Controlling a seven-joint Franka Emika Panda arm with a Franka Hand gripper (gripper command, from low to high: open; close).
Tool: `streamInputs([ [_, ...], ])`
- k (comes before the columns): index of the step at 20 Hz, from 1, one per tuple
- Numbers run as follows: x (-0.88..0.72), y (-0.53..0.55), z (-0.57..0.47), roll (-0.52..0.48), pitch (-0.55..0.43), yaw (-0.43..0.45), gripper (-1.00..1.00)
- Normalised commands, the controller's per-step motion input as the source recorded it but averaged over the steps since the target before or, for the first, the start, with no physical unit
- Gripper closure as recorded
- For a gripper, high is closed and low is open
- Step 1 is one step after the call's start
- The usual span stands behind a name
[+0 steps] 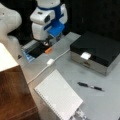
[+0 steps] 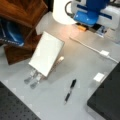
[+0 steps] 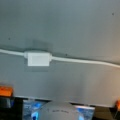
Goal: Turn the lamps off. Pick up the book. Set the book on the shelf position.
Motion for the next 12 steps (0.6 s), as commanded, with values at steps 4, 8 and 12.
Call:
streamInputs([
  [4,-0.37,0.18,-0.17,0.185,-0.07,-0.027,-1.0],
  [8,-0.41,0.12,-0.09,0.155,-0.088,-0.075,-1.0],
  [12,-0.46,0.14,-0.12,0.095,-0.108,-0.136,-1.0],
])
